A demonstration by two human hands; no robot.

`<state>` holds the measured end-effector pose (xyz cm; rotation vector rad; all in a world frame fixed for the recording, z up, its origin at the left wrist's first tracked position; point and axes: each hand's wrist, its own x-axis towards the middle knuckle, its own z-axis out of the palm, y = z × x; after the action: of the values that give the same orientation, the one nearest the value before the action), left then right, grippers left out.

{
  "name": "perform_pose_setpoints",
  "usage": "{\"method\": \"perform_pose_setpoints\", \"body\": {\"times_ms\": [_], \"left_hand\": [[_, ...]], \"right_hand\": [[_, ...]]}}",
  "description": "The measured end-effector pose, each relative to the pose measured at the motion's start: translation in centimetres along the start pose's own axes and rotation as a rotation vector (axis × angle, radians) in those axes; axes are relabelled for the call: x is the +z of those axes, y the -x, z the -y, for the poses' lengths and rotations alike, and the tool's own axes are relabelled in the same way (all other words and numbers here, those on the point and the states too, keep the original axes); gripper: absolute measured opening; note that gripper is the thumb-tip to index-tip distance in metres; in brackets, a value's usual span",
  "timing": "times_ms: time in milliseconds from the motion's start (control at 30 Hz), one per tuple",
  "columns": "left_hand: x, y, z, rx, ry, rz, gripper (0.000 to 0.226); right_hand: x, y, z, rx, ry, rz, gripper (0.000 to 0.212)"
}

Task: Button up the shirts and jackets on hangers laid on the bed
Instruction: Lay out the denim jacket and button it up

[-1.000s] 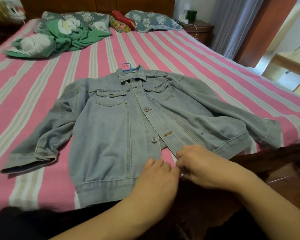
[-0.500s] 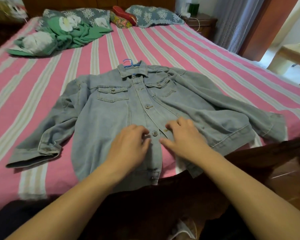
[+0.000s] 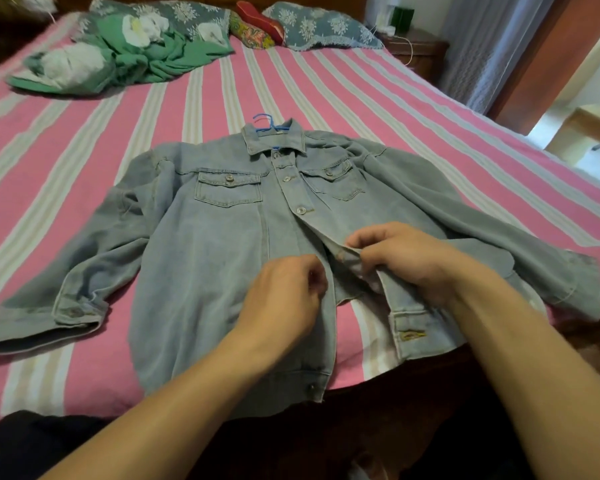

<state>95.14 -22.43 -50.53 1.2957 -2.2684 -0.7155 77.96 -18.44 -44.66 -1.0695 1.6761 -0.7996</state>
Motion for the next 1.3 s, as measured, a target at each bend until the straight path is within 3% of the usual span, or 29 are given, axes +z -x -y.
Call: {"method": "perform_pose_setpoints", "body": {"times_ms": [133,267,367,567,767,933,1067,1200,1300], "left_hand": [[0.0,0.1,-0.4,-0.023,-0.037,0.011,0.006],[0.4,-0.5,-0.5,-0.445,0.795,0.105,0.01],[0.5,-0.4,-0.8,-0.529,1.017,0.076,0.003],[0.8,-0.4,-0.8,-0.534,1.051,0.035,0.016],[0.8,-0.5,-0.8,-0.583,1.05,0.004,0.015],[0.3,-0.8,-1.3,-0.594,1.086,0.063,0.022],[0.7,-1.0,-1.1,-0.608,0.999,-0.018,0.024],[0.9,-1.1,-0.8,-0.619,0.987,-0.056,0.026],[0.7,-1.1,-0.9,-0.63,1.036,-0.066,0.026]], "right_hand": [[1.2,-1.1,-1.0,-0.024,0.118,0.076,0.012],[1.2,-1.6,-1.6,-0.103,0.198,0.03,0.009],[1.3,-1.7,-1.7,-0.099,0.168,0.019,0.011],[1.3,-1.4,-1.4,-0.064,0.11,0.064,0.009],[1.6,-0.4,-1.4,-0.001,0.118,0.149,0.029],[1.7,-0.1,-2.1,-0.014,0.095,0.193,0.032],[1.8,-0.4,-2.6,-0.026,0.071,0.179,0.029],[2.3,-0.8,-2.9,-0.101,0.142,0.079,0.018],[2.2,-1.7,-3.1,-0.35,0.352,-0.149,0.016]]}}
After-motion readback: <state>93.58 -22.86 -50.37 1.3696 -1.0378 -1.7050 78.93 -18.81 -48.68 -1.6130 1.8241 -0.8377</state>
